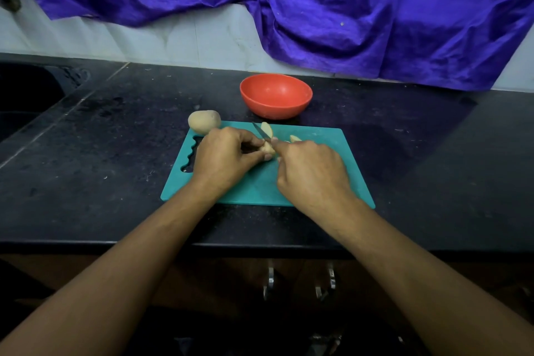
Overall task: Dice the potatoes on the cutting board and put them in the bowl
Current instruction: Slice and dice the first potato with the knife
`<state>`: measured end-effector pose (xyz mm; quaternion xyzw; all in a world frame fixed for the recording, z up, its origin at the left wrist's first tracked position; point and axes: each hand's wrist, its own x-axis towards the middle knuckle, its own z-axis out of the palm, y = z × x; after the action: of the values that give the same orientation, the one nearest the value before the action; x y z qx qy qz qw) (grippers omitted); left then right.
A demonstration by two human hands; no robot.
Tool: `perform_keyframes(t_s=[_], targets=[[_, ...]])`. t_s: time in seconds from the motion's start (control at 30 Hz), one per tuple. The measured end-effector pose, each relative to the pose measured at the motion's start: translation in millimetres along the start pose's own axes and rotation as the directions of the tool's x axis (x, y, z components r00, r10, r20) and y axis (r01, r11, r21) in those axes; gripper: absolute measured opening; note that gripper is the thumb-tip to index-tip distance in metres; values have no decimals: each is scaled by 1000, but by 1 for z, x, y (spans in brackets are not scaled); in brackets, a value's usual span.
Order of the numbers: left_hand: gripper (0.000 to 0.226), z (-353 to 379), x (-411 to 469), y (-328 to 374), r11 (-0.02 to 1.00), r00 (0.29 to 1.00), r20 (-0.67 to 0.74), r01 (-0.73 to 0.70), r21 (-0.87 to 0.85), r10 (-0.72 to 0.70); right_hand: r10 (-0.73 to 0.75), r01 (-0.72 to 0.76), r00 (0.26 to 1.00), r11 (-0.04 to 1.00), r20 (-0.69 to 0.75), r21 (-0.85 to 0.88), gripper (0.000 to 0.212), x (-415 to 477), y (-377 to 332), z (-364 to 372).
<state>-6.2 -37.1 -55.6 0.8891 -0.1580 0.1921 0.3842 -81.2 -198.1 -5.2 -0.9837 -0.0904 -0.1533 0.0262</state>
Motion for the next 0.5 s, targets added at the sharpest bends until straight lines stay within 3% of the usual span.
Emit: perform_keyframes(t_s=[0.17, 0.5], targets=[[25, -1, 0, 3, 1000, 1000, 3, 3, 6, -3, -11, 11, 1000, 1000, 23, -1, 53, -12, 3, 4], [27, 0, 1, 0, 1000, 1000, 7, -13, 1, 13, 12, -12, 998, 1000, 62, -4, 42, 6, -6, 5]])
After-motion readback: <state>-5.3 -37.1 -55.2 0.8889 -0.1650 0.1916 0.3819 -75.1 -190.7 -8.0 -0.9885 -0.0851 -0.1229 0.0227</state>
